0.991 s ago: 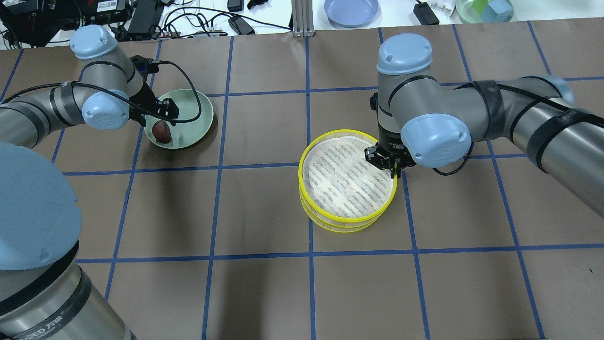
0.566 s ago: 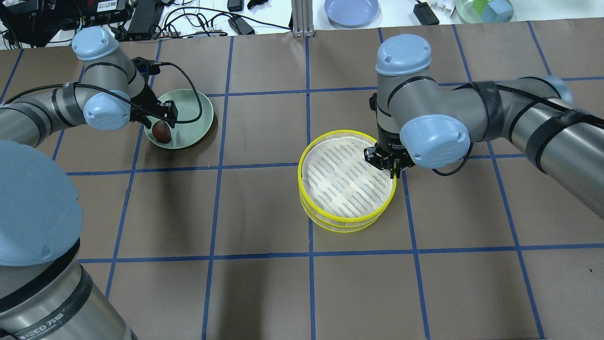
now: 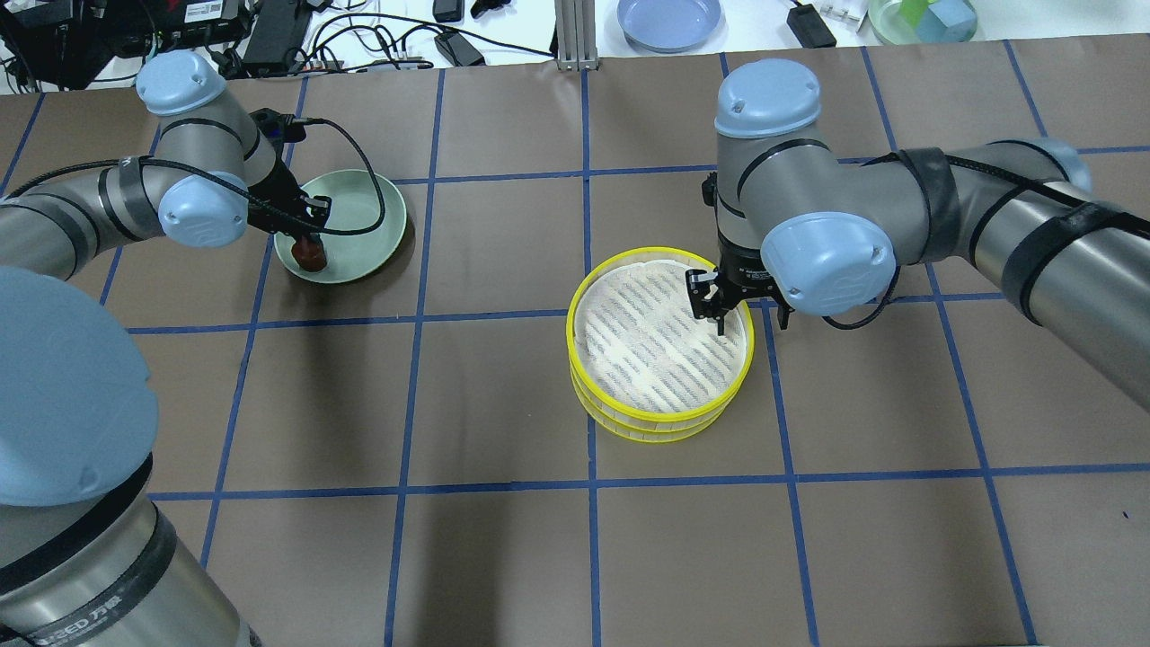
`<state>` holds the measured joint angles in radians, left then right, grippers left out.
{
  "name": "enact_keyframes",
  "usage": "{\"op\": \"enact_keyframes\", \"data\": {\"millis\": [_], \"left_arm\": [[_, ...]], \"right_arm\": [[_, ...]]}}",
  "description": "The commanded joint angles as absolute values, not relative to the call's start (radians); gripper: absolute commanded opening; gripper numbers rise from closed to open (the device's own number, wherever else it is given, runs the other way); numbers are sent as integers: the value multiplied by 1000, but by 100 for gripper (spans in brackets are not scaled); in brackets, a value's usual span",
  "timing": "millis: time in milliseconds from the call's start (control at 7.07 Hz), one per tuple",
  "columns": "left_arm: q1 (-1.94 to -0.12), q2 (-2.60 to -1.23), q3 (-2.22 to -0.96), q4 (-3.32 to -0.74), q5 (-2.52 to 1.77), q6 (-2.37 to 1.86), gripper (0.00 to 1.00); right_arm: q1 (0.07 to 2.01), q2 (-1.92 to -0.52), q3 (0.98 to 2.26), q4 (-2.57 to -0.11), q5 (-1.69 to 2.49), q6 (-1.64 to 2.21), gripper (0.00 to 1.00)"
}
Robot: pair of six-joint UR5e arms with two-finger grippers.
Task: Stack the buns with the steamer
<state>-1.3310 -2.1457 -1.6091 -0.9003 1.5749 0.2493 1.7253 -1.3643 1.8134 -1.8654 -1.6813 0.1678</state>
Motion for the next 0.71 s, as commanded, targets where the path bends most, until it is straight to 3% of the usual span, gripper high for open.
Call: {"op": "enact_keyframes", "data": {"millis": [0, 425, 566], "left_arm": [[-1347, -2097, -1603, -902, 1534, 242, 0], [-1550, -1973, -1557, -1023, 1520, -32, 0], [-1622, -1944, -1557, -1038, 1452, -114, 0]], "right_arm": [[1709, -1440, 1713, -1783, -1678, 163, 100], [1700, -1543, 1478, -1567, -1612, 176, 99], [1700, -1554, 1457, -1534, -1611, 178, 84]]}}
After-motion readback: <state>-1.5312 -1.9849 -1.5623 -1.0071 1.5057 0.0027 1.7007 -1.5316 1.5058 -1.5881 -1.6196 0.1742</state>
